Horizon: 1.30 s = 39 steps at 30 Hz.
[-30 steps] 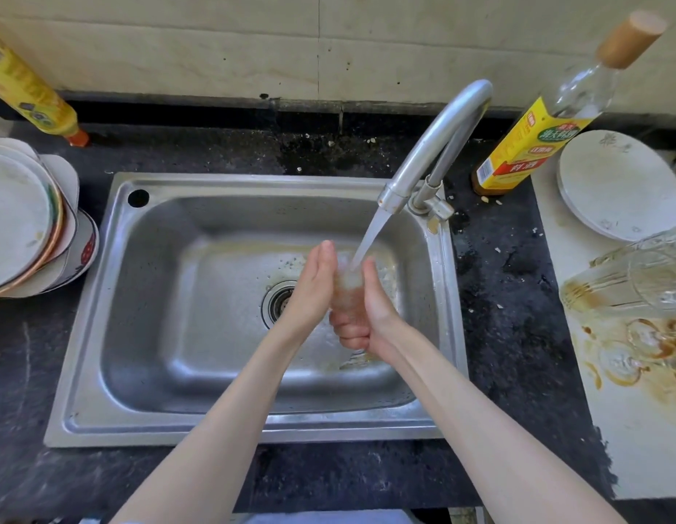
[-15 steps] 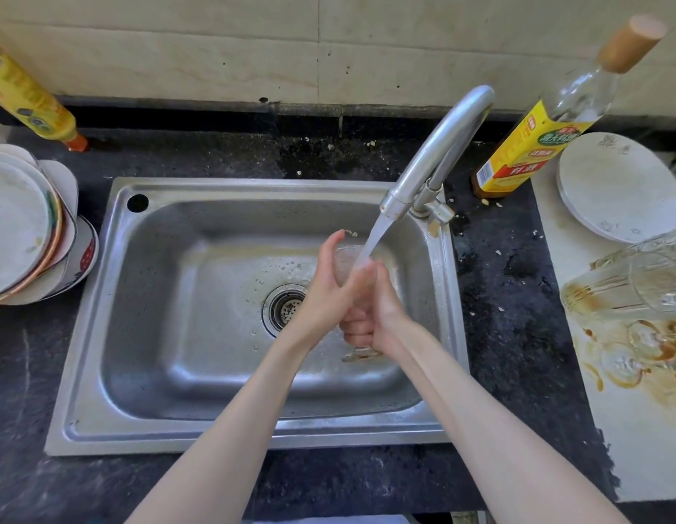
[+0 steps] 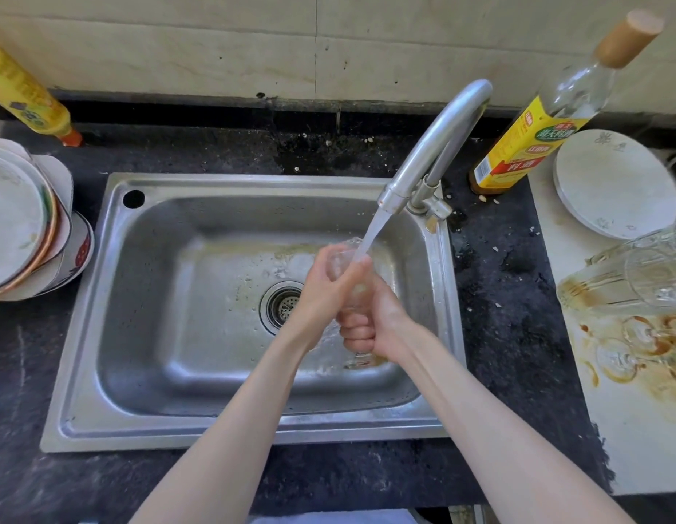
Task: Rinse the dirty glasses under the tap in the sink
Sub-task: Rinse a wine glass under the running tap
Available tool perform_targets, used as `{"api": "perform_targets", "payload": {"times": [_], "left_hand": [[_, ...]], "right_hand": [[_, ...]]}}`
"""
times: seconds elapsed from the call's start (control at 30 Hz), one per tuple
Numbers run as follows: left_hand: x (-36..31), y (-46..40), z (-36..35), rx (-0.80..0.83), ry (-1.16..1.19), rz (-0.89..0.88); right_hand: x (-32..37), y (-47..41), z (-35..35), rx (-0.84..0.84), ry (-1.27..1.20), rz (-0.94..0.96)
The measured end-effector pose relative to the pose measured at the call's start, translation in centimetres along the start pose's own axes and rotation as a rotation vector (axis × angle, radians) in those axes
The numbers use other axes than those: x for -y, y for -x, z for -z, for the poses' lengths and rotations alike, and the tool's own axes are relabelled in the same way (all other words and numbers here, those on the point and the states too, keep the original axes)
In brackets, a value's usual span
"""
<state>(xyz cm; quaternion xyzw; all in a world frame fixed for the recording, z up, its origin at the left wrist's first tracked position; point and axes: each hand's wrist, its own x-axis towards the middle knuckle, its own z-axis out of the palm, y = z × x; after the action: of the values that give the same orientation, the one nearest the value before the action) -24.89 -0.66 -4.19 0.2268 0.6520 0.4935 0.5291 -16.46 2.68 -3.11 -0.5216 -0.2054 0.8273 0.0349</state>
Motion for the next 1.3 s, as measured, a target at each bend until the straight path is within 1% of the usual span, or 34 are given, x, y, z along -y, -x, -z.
{"api": "perform_targets", "payload": {"times": [0.03, 0.13, 0.17, 0.2, 0.23, 0.27, 0.33, 0.37, 0.4, 0.43, 0.47, 0.53, 0.57, 0.6, 0.63, 0.67, 0.73, 0.8, 0.83, 0.87, 0.9, 0.93, 1.0, 1.03, 1.07, 1.1, 1.13, 1.17, 1.2, 1.23, 1.27, 1.3], "left_hand": [[0.0, -0.2, -0.1, -0.068, -0.012, 0.023], [-0.2, -0.6, -0.6, -0.254, -0.053, 0.128], [-0.1, -0.6, -0.6, -0.277, -0.054, 0.129], [-0.1, -0.5, -0.5, -0.271, -0.059, 0.114], [0.1, -0.4, -0.3, -0.234, -0.051, 0.082], [0.0, -0.1, -0.1, -0.177, -0.011, 0.050], [0.0, 0.2, 0.5, -0.060, 0.096, 0.045], [0.0, 0.2, 0.8, -0.033, 0.128, 0.060], [0.1, 0.1, 0.8, -0.053, 0.131, 0.083], [0.2, 0.0, 0.6, -0.104, 0.125, 0.103], [0.2, 0.0, 0.3, -0.183, 0.118, 0.130], [0.0, -0.2, -0.5, -0.331, 0.128, 0.180], [-0.1, -0.2, -0.6, -0.356, 0.143, 0.184], [-0.2, -0.1, -0.6, -0.335, 0.159, 0.177], [-0.3, 0.0, -0.5, -0.281, 0.175, 0.153], [-0.3, 0.0, -0.2, -0.214, 0.195, 0.133], [-0.5, 0.2, 0.8, -0.092, 0.230, 0.112], [-0.5, 0.2, 1.6, 0.002, 0.254, 0.096], [-0.4, 0.2, 1.7, 0.009, 0.223, 0.089], [-0.4, 0.1, 1.6, -0.018, 0.185, 0.085], [-0.4, 0.1, 1.3, -0.083, 0.155, 0.090], [-0.3, -0.1, 0.9, -0.176, 0.134, 0.110], [-0.2, -0.2, 0.2, -0.352, 0.124, 0.174], [-0.2, -0.3, 0.2, -0.391, 0.149, 0.200], [-0.4, -0.3, 0.2, -0.387, 0.195, 0.210], [-0.4, -0.3, 0.3, -0.353, 0.237, 0.197], [-0.6, -0.2, 0.4, -0.307, 0.251, 0.174], [-0.7, 0.1, 0.4, -0.257, 0.234, 0.133], [-0.9, 0.4, 0.5, -0.213, 0.195, 0.088], [-1.0, 0.6, 0.5, -0.172, 0.144, 0.042], [-1.1, 0.7, 0.6, -0.134, 0.094, 0.011], [-1.1, 0.6, 0.7, -0.085, 0.056, -0.007]], "right_hand": [[-0.1, 0.1, -0.2, -0.014, 0.080, 0.039], [-1.2, -0.9, -1.0, -0.191, 0.508, 0.266], [-1.5, -1.1, -1.2, -0.229, 0.573, 0.315], [-1.7, -1.4, -1.0, -0.247, 0.589, 0.339], [-1.5, -1.4, -0.6, -0.227, 0.548, 0.307], [-1.3, -1.3, -0.1, -0.170, 0.465, 0.222], [-0.5, -0.4, 0.6, -0.002, 0.261, 0.006], [-0.2, 0.0, 0.8, 0.054, 0.200, -0.051], [-0.2, 0.0, 0.9, 0.072, 0.169, -0.079], [-0.4, -0.4, 0.7, 0.044, 0.201, -0.060], [-0.9, -0.7, 0.3, -0.043, 0.335, 0.018], [-1.9, -1.3, -0.7, -0.302, 0.739, 0.262], [-2.2, -1.3, -0.9, -0.406, 0.861, 0.359], [-2.4, -1.6, -0.8, -0.472, 0.885, 0.420], [-2.3, -1.6, -0.5, -0.476, 0.818, 0.443], [-1.9, -1.5, -0.3, -0.413, 0.677, 0.389], [-1.0, -0.4, -0.1, -0.175, 0.402, 0.155], [-0.6, 0.2, 0.3, -0.003, 0.275, 0.022], [-0.7, 0.1, 0.3, 0.032, 0.254, -0.003], [-0.9, -0.2, 0.0, 0.018, 0.216, -0.009], [-1.2, -0.4, -0.4, -0.065, 0.243, 0.024], [-1.8, -0.5, -0.9, -0.193, 0.379, 0.121], [-2.8, -0.5, -1.7, -0.483, 0.793, 0.414], [-3.0, -0.2, -2.0, -0.570, 0.959, 0.488], [-3.1, -0.2, -2.0, -0.617, 1.005, 0.529], [-3.1, -0.3, -1.9, -0.613, 0.996, 0.554], [-2.7, -0.4, -1.7, -0.566, 0.869, 0.556], [-2.3, -0.7, -1.5, -0.462, 0.657, 0.492], [-1.9, -0.7, -1.3, -0.338, 0.440, 0.383], [-1.5, -0.6, -0.9, -0.219, 0.296, 0.277], [-1.1, -0.5, -0.4, -0.120, 0.214, 0.203], [-1.0, -0.3, 0.0, -0.039, 0.190, 0.162]]}}
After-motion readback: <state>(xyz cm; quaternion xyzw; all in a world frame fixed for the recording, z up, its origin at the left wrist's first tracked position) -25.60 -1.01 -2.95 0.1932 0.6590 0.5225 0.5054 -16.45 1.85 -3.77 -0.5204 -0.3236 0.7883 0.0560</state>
